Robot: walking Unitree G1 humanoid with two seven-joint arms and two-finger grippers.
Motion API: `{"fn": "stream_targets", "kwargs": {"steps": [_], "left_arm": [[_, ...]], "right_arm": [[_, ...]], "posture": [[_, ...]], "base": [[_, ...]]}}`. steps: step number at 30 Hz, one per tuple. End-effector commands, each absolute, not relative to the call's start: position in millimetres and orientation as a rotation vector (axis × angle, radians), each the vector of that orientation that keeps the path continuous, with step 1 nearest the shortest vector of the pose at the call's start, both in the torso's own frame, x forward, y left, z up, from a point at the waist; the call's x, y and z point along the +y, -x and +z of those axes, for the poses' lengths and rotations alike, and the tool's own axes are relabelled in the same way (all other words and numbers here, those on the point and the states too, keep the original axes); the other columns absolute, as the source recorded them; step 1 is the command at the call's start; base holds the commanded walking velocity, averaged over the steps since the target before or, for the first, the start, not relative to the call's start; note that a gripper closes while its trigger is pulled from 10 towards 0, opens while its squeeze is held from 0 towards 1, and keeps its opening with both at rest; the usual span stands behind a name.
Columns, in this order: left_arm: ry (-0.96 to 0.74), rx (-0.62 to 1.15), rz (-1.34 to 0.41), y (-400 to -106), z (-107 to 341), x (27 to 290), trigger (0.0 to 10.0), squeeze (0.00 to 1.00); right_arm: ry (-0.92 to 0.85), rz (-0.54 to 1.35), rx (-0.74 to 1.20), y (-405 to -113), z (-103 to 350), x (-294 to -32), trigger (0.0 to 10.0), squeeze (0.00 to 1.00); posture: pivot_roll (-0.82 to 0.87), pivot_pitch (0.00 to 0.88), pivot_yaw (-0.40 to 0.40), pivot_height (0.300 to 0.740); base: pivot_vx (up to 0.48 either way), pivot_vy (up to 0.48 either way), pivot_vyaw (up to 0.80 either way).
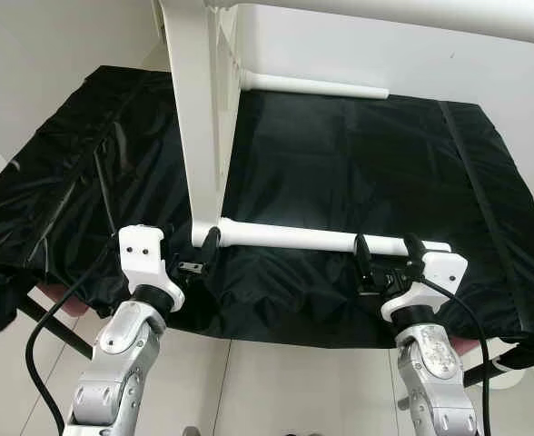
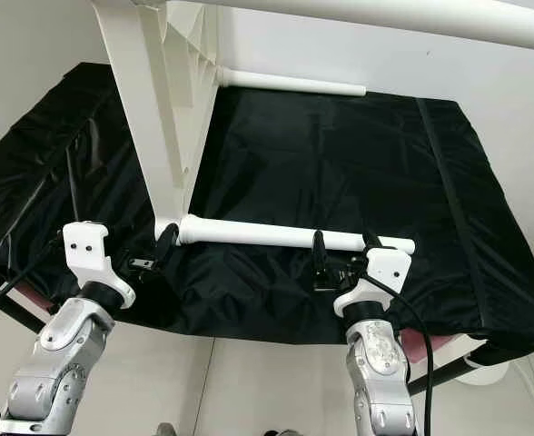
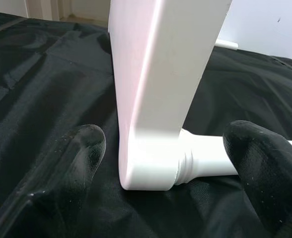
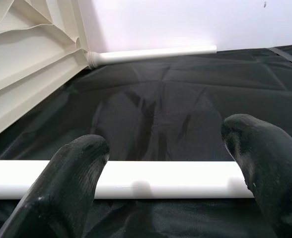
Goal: Building children table
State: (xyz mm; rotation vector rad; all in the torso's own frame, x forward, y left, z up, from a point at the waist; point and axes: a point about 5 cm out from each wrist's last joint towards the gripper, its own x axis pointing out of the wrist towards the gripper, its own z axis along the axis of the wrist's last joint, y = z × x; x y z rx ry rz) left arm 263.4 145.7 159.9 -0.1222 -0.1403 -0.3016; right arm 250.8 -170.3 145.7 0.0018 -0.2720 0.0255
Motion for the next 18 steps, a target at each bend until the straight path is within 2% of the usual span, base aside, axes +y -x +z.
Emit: {"fn": "stream_targets", "kwargs": {"steps": [1, 2, 3, 18], "left_arm": [[0.111, -0.145, -0.322, -261.7, 159.6, 144.4, 10.0, 0.0], [0.116, -0.147, -0.321, -261.6, 159.7, 143.8, 10.0, 0.0], [0.119, -0.148, -0.321, -261.5, 159.8, 143.4, 10.0, 0.0], [0.078, -0.165, -0.36, -261.3, 160.3, 136.7, 10.0, 0.0]], "right_arm": [[0.002, 0.011, -0.267, -251.7, 143.7, -174.8, 10.0, 0.61], [0.009, 0.011, -0.266, -252.0, 143.7, -175.4, 10.0, 0.24], [0.011, 0.007, -0.266, -252.5, 143.8, -176.4, 10.0, 0.0], [0.026, 0.001, -0.283, -257.8, 148.8, -181.4, 10.0, 0.0]], "posture": [[0.07, 0.115, -0.042, 0.74], [0.07, 0.115, -0.043, 0.74], [0.07, 0.115, -0.043, 0.74], [0.07, 0.118, -0.045, 0.74]], "base": [[0.0, 0.0, 0.0], [0.0, 0.0, 0.0], [0.0, 0.0, 0.0], [0.0, 0.0, 0.0]]}}
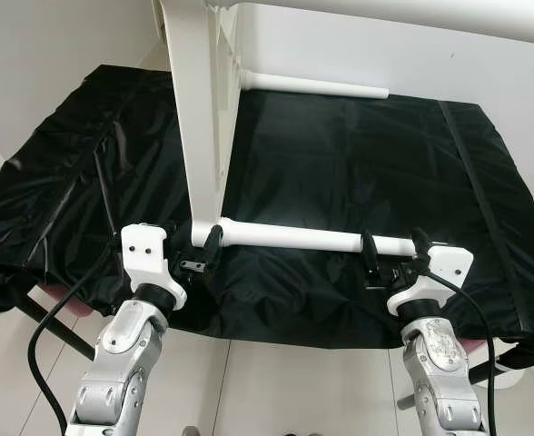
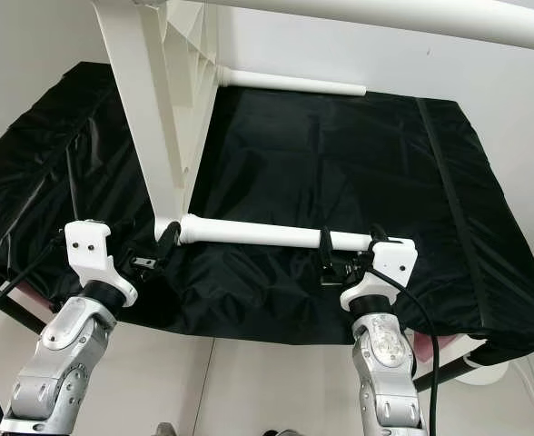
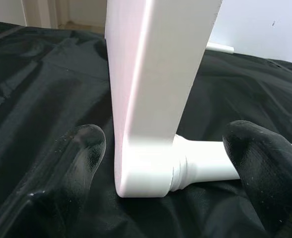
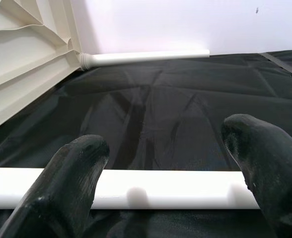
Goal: Building children table
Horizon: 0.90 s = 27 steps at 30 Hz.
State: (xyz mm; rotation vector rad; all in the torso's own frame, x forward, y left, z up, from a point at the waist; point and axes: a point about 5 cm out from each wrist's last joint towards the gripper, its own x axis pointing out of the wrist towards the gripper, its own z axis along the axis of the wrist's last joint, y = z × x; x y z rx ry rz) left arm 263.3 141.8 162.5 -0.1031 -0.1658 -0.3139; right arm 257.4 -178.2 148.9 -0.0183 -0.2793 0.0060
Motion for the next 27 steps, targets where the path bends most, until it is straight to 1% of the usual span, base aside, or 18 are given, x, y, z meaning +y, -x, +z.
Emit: {"fn": "stream_targets", "kwargs": {"steps": [1, 4, 12, 16, 18, 19, 27], "left_arm": [[0.078, -0.165, -0.36, -261.3, 160.3, 136.7, 10.0, 0.0], [0.049, -0.169, -0.394, -259.2, 159.3, 133.6, 10.0, 0.0], [0.032, -0.168, -0.41, -257.9, 157.9, 132.5, 10.0, 0.0], [0.0, -0.143, -0.497, -251.0, 151.0, 123.0, 10.0, 0.0], [0.0, -0.143, -0.497, -251.0, 151.0, 123.0, 10.0, 0.0], [-0.034, -0.138, -0.525, -248.3, 148.3, 120.3, 10.0, 0.0], [-0.049, -0.134, -0.541, -247.0, 146.4, 118.9, 10.0, 0.0]], "right_arm": [[0.026, 0.001, -0.283, -257.8, 148.8, -181.4, 10.0, 0.0], [0.032, -0.001, -0.29, -259.0, 150.4, -182.5, 10.0, 0.0], [0.033, -0.001, -0.289, -259.2, 150.3, -182.6, 10.0, 0.0], [0.037, -0.001, -0.293, -260.8, 151.1, -183.1, 10.0, 0.0], [0.037, -0.001, -0.293, -260.8, 151.1, -183.1, 10.0, 0.0], [0.04, -0.001, -0.296, -261.4, 152.0, -183.4, 10.0, 0.0], [0.042, 0.001, -0.299, -262.1, 152.8, -183.2, 10.0, 0.0]], "posture": [[0.07, 0.118, -0.045, 0.74], [0.07, 0.118, -0.045, 0.74], [0.07, 0.119, -0.045, 0.74], [0.07, 0.119, -0.045, 0.74], [0.07, 0.119, -0.045, 0.74], [0.07, 0.121, -0.046, 0.74], [0.07, 0.123, -0.048, 0.74]], "base": [[0.0, 0.0, 0.0], [0.0, 0.0, 0.0], [0.0, 0.0, 0.0], [0.0, 0.0, 0.0], [0.0, 0.0, 0.0], [0.0, 0.0, 0.0], [0.0, 0.0, 0.0]]}}
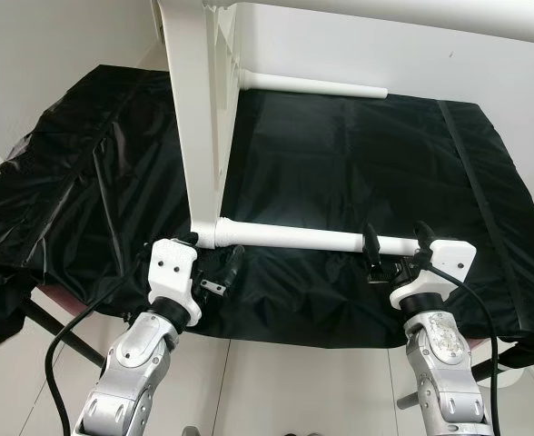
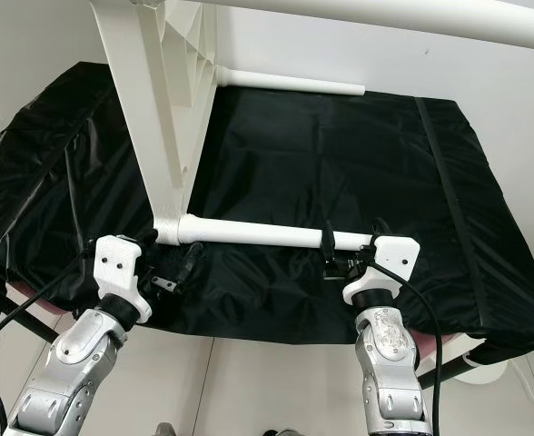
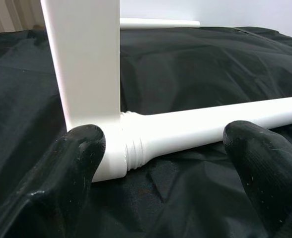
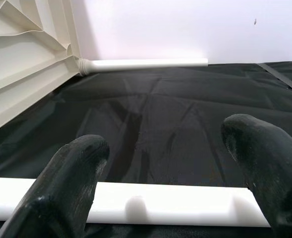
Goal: Building children table
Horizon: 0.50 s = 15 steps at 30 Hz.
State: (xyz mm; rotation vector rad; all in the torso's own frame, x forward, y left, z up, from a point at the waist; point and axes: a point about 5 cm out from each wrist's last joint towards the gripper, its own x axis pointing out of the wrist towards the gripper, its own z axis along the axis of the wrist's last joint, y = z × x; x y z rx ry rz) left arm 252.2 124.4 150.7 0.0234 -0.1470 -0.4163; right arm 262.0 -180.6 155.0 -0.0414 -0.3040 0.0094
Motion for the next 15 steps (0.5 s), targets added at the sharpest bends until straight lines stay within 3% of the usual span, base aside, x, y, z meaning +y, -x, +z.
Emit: {"fn": "stream_targets", "kwargs": {"steps": [1, 15], "left_arm": [[-0.048, -0.135, -0.541, -247.0, 146.5, 118.7, 10.0, 0.0], [-0.075, -0.118, -0.57, -243.9, 141.7, 117.1, 10.0, 0.0]], "right_arm": [[0.042, 0.002, -0.299, -262.1, 152.8, -183.1, 10.0, 0.0], [0.093, 0.007, -0.36, -261.8, 167.0, -181.8, 10.0, 0.0]], "posture": [[0.07, 0.123, -0.048, 0.74], [0.07, 0.127, -0.043, 0.74]], "base": [[0.0, 0.0, 0.0], [0.0, 0.0, 0.0]]}}
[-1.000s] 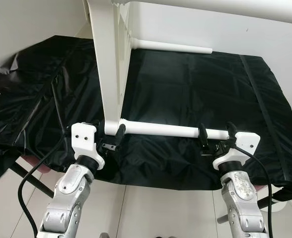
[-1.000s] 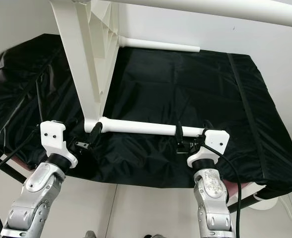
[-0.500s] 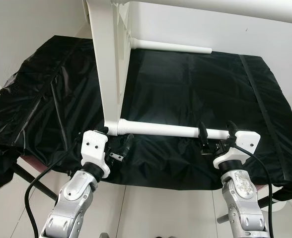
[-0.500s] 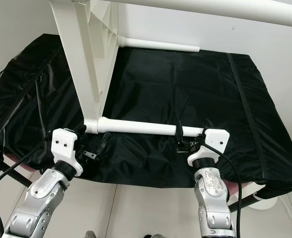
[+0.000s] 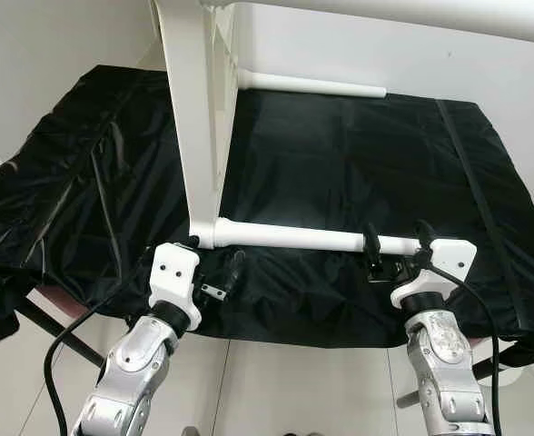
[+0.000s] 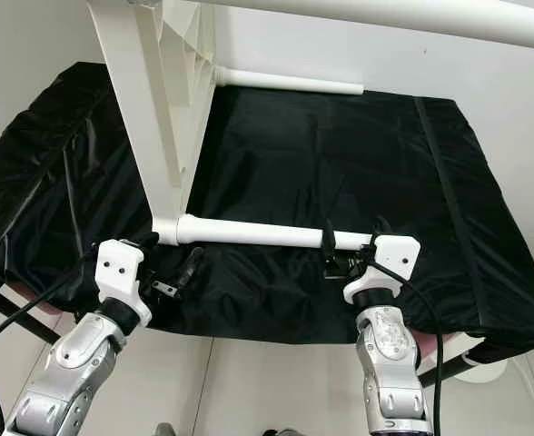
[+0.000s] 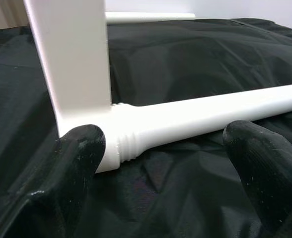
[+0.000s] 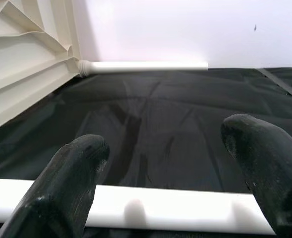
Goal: Building children table
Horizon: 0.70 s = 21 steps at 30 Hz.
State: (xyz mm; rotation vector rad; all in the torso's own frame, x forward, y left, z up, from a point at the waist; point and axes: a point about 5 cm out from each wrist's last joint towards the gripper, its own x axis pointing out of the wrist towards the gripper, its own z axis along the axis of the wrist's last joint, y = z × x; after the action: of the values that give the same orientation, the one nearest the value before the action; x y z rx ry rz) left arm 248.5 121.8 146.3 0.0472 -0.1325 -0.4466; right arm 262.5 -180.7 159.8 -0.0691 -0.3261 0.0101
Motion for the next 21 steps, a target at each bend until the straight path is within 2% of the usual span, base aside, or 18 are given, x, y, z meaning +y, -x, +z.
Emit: {"fn": "stream_targets", "kwargs": {"steps": [1, 7, 21], "left_arm": [[-0.075, -0.118, -0.57, -243.9, 141.7, 117.1, 10.0, 0.0], [-0.075, -0.117, -0.578, -245.0, 141.7, 117.9, 10.0, 0.0], [-0.078, -0.119, -0.594, -245.3, 141.2, 115.3, 10.0, 0.0]], "right_arm": [[0.093, 0.007, -0.36, -261.8, 167.0, -181.8, 10.0, 0.0], [0.228, -0.063, -0.499, -258.9, 194.8, -185.2, 10.0, 0.0], [0.24, -0.094, -0.53, -257.5, 200.7, -185.2, 10.0, 0.0]], "posture": [[0.07, 0.127, -0.043, 0.74], [0.06, 0.125, -0.039, 0.74], [0.06, 0.11, -0.036, 0.74]], "base": [[0.0, 0.0, 0.0], [0.0, 0.0, 0.0], [0.0, 0.0, 0.0]]}}
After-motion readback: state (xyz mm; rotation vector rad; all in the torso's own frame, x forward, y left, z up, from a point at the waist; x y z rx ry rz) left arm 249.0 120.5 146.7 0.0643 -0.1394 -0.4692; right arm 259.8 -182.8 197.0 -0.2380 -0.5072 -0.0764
